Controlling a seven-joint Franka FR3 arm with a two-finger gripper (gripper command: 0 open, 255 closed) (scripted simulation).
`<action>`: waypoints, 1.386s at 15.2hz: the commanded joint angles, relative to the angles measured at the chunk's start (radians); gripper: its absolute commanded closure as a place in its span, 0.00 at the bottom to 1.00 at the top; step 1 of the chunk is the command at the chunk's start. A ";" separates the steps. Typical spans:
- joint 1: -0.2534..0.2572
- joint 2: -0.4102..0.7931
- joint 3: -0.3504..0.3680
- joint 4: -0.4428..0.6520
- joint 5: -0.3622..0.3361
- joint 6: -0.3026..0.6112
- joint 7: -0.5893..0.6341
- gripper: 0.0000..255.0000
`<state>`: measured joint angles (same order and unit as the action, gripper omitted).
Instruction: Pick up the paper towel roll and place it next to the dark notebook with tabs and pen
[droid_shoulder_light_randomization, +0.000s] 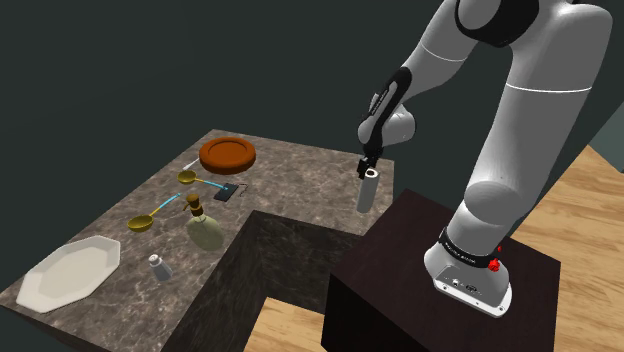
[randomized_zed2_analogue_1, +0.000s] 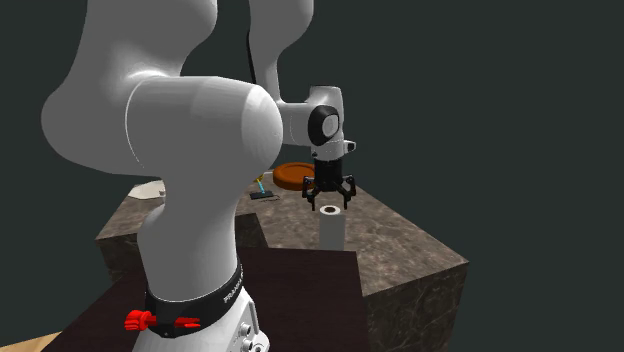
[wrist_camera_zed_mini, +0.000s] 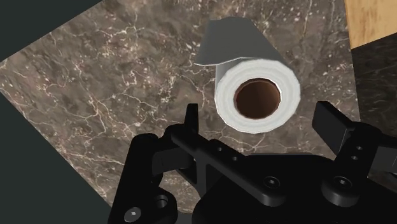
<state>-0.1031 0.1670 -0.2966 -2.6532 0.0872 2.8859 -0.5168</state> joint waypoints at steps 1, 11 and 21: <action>-0.016 0.040 0.023 0.009 0.039 0.030 -0.030 0.00; -0.043 0.086 0.058 0.020 0.077 0.065 -0.059 0.00; -0.044 0.087 0.058 0.022 0.077 0.064 -0.059 1.00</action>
<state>-0.1463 0.2533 -0.2374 -2.6311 0.1647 2.9497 -0.5759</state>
